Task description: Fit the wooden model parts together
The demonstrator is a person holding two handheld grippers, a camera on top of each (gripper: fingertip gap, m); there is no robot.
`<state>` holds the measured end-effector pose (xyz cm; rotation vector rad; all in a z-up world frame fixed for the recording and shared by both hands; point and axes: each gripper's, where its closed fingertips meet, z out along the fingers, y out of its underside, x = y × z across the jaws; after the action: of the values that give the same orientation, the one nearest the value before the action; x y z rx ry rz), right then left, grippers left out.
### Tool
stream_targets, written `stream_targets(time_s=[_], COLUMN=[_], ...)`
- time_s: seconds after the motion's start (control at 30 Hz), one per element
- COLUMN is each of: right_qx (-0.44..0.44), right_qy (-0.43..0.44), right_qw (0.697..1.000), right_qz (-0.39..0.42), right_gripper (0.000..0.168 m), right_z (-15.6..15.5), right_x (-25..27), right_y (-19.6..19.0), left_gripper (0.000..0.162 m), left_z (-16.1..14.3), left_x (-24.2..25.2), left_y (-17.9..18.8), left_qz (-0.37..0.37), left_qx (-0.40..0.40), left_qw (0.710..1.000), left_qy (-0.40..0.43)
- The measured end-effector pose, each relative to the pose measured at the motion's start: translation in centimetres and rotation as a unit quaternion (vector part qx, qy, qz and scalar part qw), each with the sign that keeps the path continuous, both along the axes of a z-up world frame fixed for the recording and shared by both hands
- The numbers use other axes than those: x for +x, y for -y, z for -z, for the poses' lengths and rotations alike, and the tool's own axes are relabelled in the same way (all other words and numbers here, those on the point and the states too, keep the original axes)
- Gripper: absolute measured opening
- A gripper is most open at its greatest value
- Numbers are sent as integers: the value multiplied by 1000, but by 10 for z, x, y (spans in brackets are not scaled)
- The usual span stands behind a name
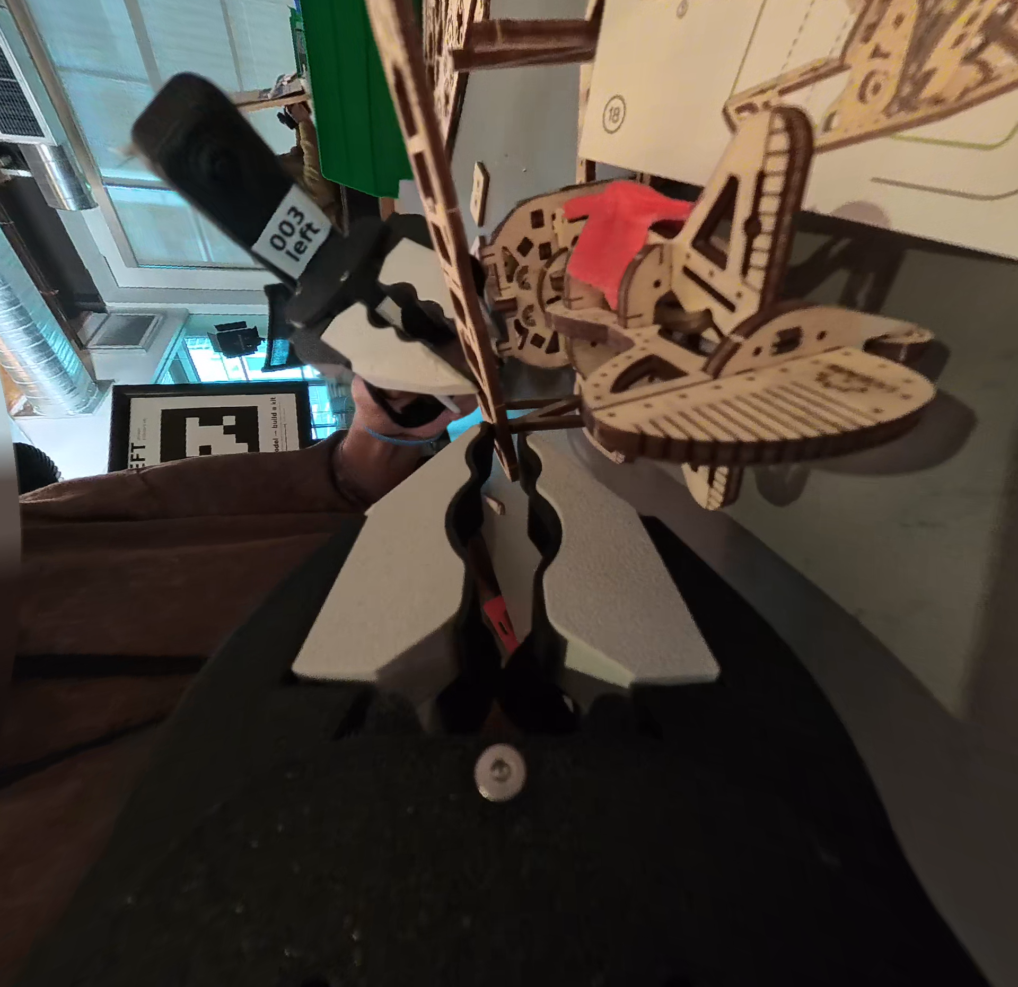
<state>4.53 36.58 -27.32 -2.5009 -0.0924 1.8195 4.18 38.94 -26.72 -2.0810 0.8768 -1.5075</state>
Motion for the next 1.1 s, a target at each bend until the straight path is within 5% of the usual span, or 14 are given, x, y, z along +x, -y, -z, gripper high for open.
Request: stream_targets(time_s=[0.3, 0.37, 0.53, 0.63, 0.8, 0.97, 1.1], right_qx=[137, 210, 480, 567, 539, 575, 535], right_qy=[41, 67, 267, 335, 365, 334, 357], right_qw=[990, 975, 834, 751, 759, 746, 765], right_qz=[12, 27, -43, -36, -35, 21, -25], right_gripper=[18, 2, 0, 0, 0, 0, 0], right_z=[-15, -23, -18, -28, -10, -51, -12], right_x=[13, 21, 6, 0, 5, 9, 6], right_y=[-11, -15, -12, -18, -22, -23, -20], left_gripper=[3, 2, 3, 3, 2, 3, 3], left_z=[-1, 0, 0, 0, 1, 1, 1], left_x=[-1, -2, 0, 0, -1, -1, -1], left_y=[-1, -1, -2, -2, -3, -3, -3], left_qz=[-21, -22, -27, -33, -45, -52, -62], left_qx=[-69, -70, -99, -103, -96, -90, -95], left_qw=[997, 997, 995, 994, 994, 995, 994], left_qy=[13, 12, 15, 15, 12, 9, 12])
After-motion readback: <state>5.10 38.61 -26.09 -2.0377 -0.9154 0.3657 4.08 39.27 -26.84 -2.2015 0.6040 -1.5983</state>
